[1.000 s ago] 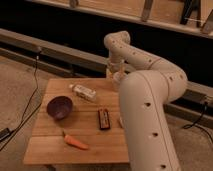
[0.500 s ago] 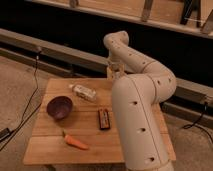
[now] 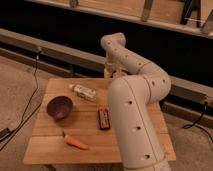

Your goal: Place the ceramic cup in the ceramic bowl

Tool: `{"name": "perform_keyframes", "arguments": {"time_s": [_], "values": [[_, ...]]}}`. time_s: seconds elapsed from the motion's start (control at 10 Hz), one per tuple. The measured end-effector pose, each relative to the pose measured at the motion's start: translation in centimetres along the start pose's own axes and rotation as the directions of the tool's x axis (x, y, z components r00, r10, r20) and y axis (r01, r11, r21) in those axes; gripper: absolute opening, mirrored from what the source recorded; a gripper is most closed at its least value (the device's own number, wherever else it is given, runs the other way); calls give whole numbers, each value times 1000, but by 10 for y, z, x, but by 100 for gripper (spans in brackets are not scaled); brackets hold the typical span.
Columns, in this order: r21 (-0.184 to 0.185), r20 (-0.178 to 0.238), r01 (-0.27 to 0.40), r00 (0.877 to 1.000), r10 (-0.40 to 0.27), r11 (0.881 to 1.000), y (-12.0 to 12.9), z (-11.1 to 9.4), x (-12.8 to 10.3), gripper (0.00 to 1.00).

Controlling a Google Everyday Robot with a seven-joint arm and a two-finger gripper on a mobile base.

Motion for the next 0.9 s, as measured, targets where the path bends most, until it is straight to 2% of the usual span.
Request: {"name": "perform_keyframes", "arguments": {"time_s": [0.3, 0.4, 0.7, 0.8, 0.9], "values": [[-1, -30, -13, 999, 13, 1000, 1, 14, 4, 65], [0, -40, -21, 999, 21, 1000, 0, 19, 7, 62], [3, -64, -36, 997, 36, 999, -3, 28, 13, 35], [4, -72, -40, 997, 40, 999, -4, 30, 16, 22], [7, -77, -40, 996, 41, 999, -4, 30, 17, 13]]}}
